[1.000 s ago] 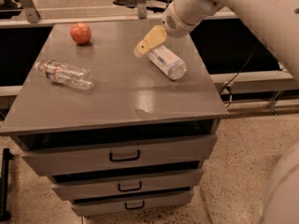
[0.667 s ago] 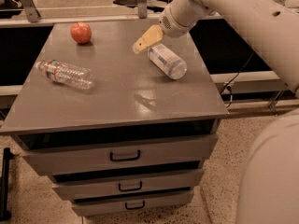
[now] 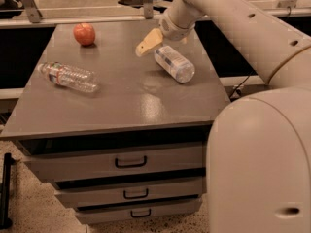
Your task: Place blue plastic bottle upright
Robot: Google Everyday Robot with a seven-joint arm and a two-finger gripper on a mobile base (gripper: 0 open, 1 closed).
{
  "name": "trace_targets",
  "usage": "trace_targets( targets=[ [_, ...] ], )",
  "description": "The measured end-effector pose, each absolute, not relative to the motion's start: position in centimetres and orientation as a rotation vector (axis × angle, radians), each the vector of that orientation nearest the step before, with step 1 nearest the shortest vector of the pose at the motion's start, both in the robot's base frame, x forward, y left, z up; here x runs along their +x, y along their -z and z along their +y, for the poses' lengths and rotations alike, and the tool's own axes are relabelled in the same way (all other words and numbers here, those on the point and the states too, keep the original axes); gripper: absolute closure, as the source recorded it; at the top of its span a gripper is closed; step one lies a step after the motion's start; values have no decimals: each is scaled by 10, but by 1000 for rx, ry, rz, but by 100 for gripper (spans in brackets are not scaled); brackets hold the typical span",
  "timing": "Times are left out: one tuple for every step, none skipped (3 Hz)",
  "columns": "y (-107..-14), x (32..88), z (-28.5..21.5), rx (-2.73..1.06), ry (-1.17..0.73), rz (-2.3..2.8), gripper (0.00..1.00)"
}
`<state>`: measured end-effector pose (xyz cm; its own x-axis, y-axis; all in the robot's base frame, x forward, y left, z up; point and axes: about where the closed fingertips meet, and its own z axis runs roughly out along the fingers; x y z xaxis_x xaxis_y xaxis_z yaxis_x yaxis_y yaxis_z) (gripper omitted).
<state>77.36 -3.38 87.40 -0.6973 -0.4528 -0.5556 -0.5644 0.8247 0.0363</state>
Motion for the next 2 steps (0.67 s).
trace_targets(
  targets=[
    [-862, 774, -29, -783, -270, 2524, 0],
    [-851, 767, -26, -824, -264, 2581, 0]
  ],
)
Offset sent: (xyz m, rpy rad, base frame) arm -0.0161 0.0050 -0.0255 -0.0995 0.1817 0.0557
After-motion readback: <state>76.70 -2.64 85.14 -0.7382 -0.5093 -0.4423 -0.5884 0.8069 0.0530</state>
